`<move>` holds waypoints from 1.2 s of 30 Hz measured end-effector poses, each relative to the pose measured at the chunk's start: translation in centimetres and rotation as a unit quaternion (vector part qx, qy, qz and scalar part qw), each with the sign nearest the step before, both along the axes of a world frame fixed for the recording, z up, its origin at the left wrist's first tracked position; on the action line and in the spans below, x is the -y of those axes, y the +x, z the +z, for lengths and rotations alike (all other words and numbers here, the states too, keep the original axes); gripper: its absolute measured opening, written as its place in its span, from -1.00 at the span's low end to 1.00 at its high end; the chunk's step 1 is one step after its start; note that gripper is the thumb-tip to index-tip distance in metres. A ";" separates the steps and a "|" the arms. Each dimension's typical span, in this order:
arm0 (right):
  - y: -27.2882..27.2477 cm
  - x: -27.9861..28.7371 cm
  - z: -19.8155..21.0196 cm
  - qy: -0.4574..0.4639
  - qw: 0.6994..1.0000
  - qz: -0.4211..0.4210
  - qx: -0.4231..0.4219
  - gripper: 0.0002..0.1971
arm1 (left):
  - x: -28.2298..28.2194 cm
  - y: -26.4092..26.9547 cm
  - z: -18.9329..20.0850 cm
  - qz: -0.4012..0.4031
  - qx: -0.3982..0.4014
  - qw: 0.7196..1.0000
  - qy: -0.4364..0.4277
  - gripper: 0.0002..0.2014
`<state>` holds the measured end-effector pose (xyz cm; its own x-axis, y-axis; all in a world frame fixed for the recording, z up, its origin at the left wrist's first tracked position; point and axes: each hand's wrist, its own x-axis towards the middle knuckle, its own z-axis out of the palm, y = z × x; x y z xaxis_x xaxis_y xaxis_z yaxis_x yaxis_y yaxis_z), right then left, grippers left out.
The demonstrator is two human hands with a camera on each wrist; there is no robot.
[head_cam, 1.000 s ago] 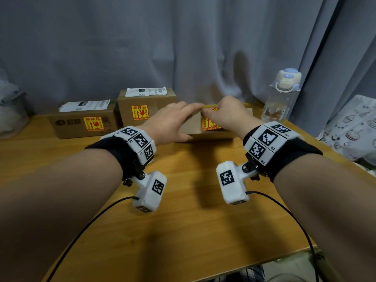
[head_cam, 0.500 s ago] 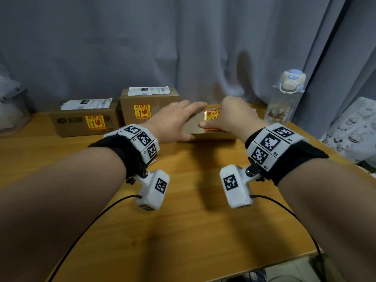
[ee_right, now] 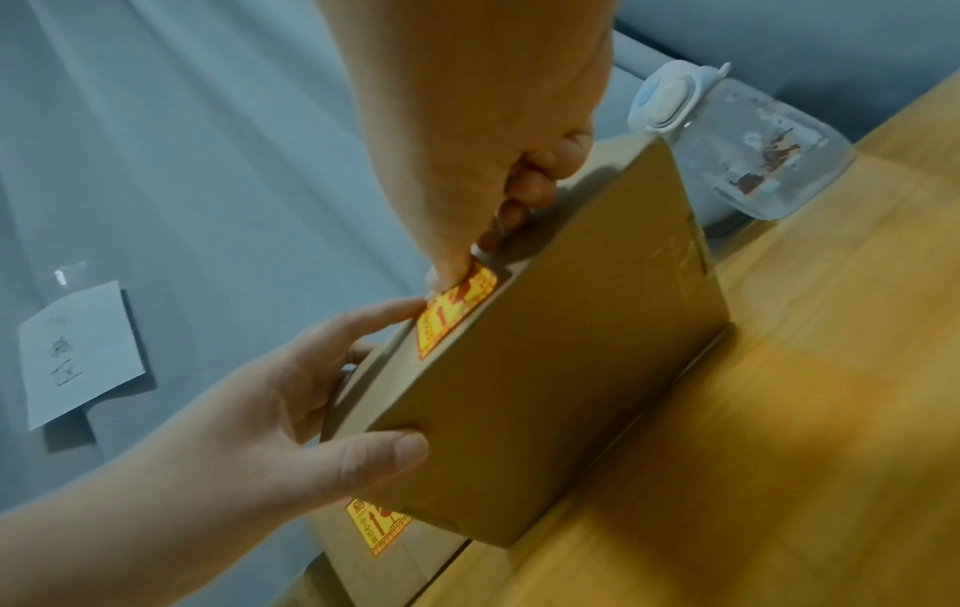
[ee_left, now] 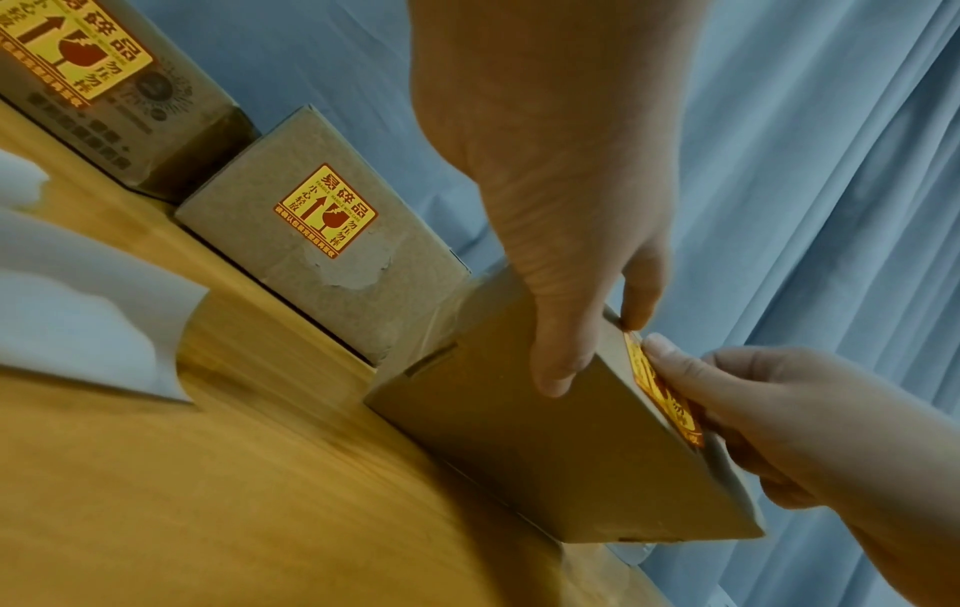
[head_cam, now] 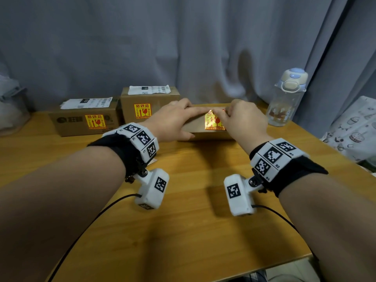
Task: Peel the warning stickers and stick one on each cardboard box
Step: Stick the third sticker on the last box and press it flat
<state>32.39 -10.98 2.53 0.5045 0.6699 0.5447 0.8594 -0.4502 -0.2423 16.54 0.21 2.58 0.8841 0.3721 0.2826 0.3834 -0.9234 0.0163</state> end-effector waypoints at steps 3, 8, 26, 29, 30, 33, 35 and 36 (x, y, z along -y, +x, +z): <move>-0.1 0.5 -0.4 0.047 0.986 0.066 0.148 -0.51 | -0.1 0.2 0.2 0.006 0.003 1.000 -0.005 -0.21; -1.7 0.4 -1.4 -0.180 0.945 0.169 0.215 -0.09 | -0.4 0.8 0.8 0.024 0.051 0.997 -0.050 -0.16; 1.5 -0.4 -0.3 -0.199 0.964 0.082 0.154 0.04 | -1.6 1.8 2.2 0.053 0.035 0.990 -0.126 -0.27; 0.2 -0.7 -0.7 -0.225 0.948 0.155 0.162 -0.04 | -1.6 1.9 2.3 0.052 0.031 0.990 -0.127 -0.28; 0.3 -0.7 -0.8 -0.232 0.948 0.154 0.155 -0.07 | -1.6 2.0 2.3 0.054 0.029 0.990 -0.127 -0.28; 1.0 -0.9 -0.7 -0.231 0.952 0.148 0.134 -0.16 | -1.3 1.9 2.4 0.061 0.026 0.991 -0.115 -0.30; 1.3 -1.2 -0.5 -0.226 0.962 0.130 0.084 -0.22 | -1.4 1.9 2.7 0.069 -0.004 0.994 -0.080 -0.31; 1.5 -1.3 -0.5 -0.225 0.965 0.118 0.064 -0.24 | -1.4 2.0 2.8 0.074 -0.024 0.995 -0.061 -0.31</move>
